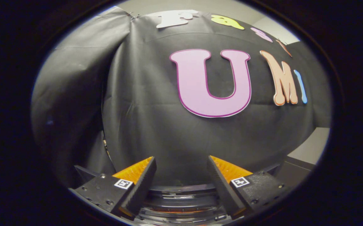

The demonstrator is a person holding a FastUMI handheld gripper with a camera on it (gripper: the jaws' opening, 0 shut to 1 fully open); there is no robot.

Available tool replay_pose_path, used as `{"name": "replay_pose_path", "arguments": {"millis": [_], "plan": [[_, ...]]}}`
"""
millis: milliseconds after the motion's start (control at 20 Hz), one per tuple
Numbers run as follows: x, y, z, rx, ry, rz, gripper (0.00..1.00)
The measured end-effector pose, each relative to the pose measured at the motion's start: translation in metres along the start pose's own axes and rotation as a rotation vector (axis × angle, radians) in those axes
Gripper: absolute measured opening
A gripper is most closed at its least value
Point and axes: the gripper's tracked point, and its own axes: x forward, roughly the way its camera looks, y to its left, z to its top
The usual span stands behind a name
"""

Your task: Put the clothes into the washing machine and then close the washing machine lid.

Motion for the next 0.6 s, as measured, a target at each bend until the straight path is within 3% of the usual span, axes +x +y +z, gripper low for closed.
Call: {"name": "replay_pose_path", "arguments": {"millis": [250,600], "plan": [[-0.013,-0.004,0.002,-0.002,-0.003,-0.04,0.98],[-0.043,-0.007,0.005,-0.001,-0.03,-0.021,0.98]]}}
